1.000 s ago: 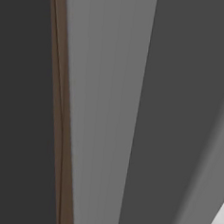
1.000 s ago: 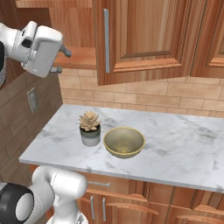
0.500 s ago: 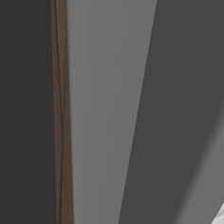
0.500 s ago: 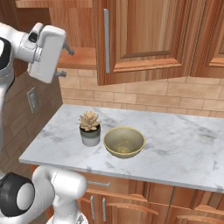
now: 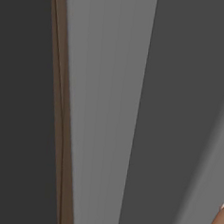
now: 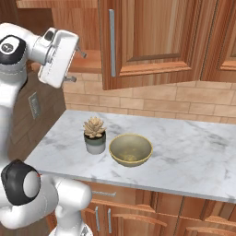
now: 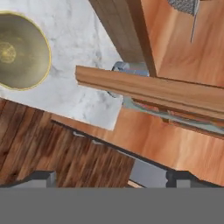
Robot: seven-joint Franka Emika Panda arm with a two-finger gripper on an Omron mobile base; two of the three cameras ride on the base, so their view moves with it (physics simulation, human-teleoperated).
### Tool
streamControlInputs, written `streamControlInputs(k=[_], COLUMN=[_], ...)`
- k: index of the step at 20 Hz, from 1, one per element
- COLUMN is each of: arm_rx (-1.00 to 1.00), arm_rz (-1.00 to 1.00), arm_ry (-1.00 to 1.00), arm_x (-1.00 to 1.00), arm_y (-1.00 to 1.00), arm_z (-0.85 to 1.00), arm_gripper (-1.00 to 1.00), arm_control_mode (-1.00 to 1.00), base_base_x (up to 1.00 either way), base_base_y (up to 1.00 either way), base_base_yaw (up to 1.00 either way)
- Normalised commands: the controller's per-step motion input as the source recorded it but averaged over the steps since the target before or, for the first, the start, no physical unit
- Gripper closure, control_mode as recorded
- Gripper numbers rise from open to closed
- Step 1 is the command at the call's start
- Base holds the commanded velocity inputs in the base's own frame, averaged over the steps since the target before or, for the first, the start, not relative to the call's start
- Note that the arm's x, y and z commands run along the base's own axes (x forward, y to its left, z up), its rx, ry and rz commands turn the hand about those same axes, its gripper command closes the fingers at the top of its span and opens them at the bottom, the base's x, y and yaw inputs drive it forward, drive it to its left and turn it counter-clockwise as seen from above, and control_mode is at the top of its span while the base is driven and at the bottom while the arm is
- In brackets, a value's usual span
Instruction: Open the cabinet and setup a tea strainer by placing it in the bowl upright.
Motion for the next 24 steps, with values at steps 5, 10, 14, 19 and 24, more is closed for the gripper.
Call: streamControlInputs(k=[5, 10, 14, 19, 24], arm_rx=[-0.04, -0.08, -0.03, 0.0, -0.01], arm_rz=[0.0, 0.02, 0.01, 0.0, 0.0], arm_ry=[0.37, 0.18, 0.06, 0.0, -0.01], arm_x=[0.57, 0.6, 0.5, 0.27, 0.25], arm_y=[0.0, -0.06, -0.46, -0.36, -0.06], arm_z=[-0.06, 0.0, -0.06, -0.17, -0.21], arm_gripper=[-1.0, -1.0, -1.0, -1.0, -1.0], arm_control_mode=[-1.0, -1.0, -1.0, -1.0, -1.0], base_base_x=[0.0, 0.0, 0.0, 0.0, 0.0], base_base_y=[0.0, 0.0, 0.0, 0.0, 0.0], base_base_yaw=[0.0, 0.0, 0.0, 0.0, 0.0])
